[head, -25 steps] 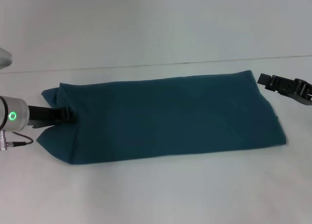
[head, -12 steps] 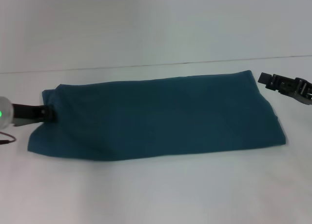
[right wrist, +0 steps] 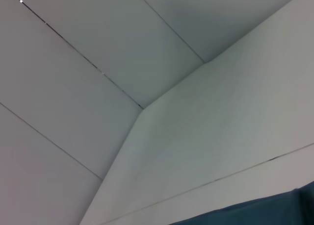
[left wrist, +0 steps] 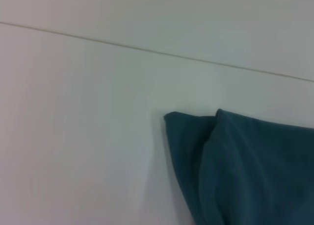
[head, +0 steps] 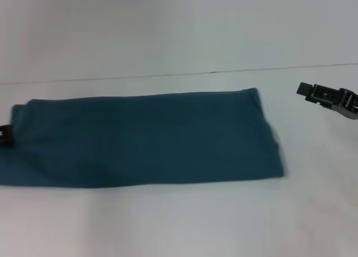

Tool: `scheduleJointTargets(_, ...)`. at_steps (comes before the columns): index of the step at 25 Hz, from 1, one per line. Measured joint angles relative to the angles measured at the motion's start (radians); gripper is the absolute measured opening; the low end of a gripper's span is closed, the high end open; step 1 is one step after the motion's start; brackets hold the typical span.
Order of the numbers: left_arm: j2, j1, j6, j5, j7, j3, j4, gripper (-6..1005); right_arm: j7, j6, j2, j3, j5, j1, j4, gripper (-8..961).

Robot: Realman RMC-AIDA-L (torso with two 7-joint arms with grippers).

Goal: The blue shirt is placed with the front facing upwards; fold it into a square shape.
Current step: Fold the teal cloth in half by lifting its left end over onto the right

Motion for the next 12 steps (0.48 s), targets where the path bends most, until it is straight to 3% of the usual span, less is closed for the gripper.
scheduleJointTargets(7,0.032,0.034,-0.001,0.024,-0.047,-0.011,0.015,60,0.002,0.004,0.000,0.000,0.000,0.003,0.001,565)
scheduleJointTargets(12,0.019,0.056,0.051,-0.006,-0.041,-0.018,0.095,59,0.002,0.007,0.000,0.000,0.000,0.004,0.002,565)
